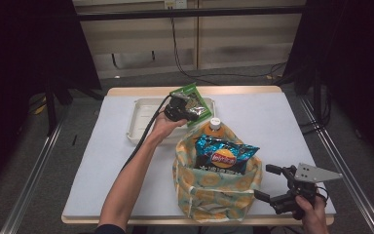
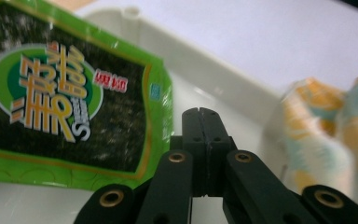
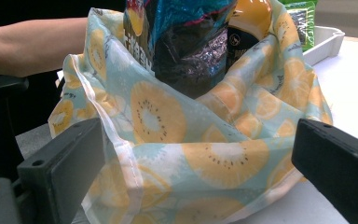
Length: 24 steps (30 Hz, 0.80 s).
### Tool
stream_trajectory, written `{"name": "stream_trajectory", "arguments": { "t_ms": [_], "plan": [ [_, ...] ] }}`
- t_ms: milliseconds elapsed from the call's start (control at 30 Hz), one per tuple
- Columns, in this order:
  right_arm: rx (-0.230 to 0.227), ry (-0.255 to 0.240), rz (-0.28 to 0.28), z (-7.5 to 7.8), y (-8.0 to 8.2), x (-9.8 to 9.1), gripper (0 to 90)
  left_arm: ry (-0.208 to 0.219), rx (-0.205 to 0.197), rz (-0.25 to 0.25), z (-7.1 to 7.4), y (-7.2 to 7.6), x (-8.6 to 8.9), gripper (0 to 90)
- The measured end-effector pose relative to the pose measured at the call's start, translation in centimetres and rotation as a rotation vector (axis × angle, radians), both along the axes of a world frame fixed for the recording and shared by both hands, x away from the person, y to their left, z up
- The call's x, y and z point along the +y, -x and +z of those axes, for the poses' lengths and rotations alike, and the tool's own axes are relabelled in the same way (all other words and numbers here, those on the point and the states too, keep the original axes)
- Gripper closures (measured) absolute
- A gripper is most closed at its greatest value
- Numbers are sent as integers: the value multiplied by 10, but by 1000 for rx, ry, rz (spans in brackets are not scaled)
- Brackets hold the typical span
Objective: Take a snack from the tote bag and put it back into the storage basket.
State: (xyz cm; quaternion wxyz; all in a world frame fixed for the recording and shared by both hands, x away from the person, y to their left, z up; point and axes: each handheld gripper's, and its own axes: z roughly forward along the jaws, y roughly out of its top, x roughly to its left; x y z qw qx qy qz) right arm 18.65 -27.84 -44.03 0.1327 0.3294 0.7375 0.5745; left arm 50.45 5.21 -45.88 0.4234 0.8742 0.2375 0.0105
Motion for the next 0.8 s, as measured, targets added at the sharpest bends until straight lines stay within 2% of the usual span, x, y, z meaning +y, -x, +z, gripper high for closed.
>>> {"name": "stream_trajectory", "arguments": {
  "t_ms": [100,167,200,267,300,367,467,533,567,633,800],
  "plan": [
    [5,2,-6,0,1,-1,19,-19,20,1,-1,-3,-1,900],
    [3,1,-8,0,1,-1,19,-70,41,-14,-4,-6,-1,900],
    [3,1,-8,0,1,-1,19,-70,41,-14,-4,-6,-1,900],
    [6,2,-10,0,1,-1,19,-103,71,-21,-6,-9,-3,900],
    [6,4,-10,0,1,-1,19,-136,72,-35,-8,-10,-3,900],
    [6,4,-10,0,1,-1,19,-159,73,-42,-10,-13,-5,900],
    [4,3,-8,0,0,-2,19,-165,81,-46,-12,-15,-6,900],
    [6,3,-9,-1,0,-2,19,-199,87,-49,-11,-19,-6,900],
    [6,3,-8,-1,0,-2,19,-199,87,-49,-11,-19,-6,900],
    [6,3,-6,-1,0,-2,19,-210,96,-33,-10,-21,-5,900],
    [5,4,-6,0,0,-2,19,-209,76,14,-11,-28,1,900]
  ]
}}
